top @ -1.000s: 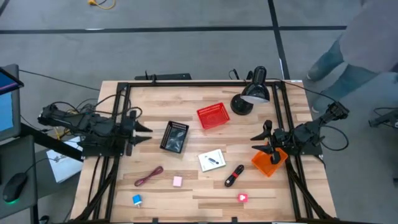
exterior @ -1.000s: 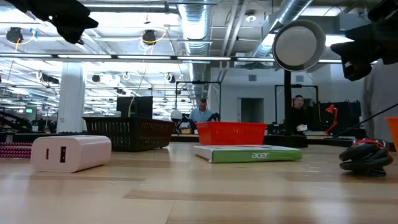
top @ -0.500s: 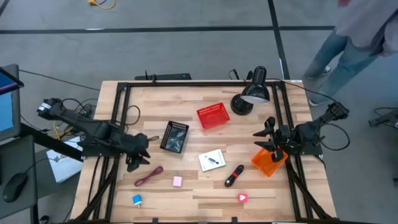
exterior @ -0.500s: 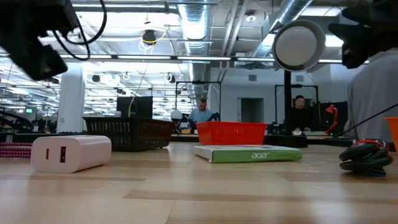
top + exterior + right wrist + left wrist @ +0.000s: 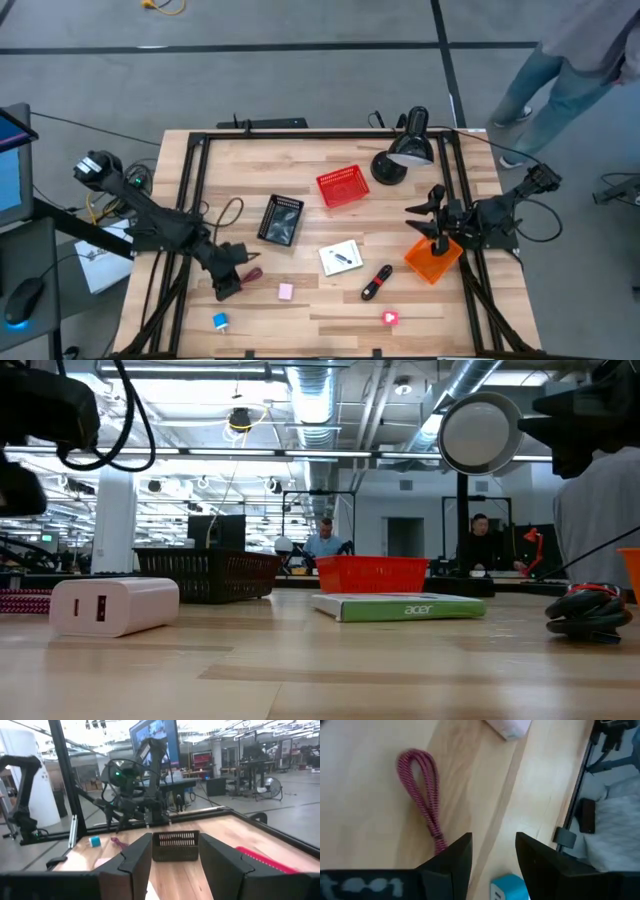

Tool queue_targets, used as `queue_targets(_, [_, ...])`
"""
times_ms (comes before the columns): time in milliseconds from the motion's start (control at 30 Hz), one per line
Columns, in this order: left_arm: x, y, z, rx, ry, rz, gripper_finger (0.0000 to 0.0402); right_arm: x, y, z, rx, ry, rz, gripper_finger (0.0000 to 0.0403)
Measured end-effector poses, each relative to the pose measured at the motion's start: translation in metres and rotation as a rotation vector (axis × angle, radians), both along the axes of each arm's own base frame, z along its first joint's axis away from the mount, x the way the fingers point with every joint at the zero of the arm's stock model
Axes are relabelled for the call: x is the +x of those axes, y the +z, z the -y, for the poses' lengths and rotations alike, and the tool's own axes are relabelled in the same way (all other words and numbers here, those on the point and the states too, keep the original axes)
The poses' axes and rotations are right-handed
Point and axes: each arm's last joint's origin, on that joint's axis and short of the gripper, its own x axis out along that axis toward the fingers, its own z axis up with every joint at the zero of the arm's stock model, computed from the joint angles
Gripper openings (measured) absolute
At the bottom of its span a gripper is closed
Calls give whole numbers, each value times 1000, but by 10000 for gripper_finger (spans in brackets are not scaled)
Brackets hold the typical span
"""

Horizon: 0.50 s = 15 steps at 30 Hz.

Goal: Pick and place items into bin
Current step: Put the pink charger cable into the black bin

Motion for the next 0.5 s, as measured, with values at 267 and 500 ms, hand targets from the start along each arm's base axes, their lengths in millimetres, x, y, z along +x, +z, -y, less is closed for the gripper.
queue_targets(267, [1,-27,7,105,12,-148,139,0,0,0,2,2,4,155])
queue_targets(500, [6,-48,11,171,14,-233,138,0,0,0,2,2,4,155])
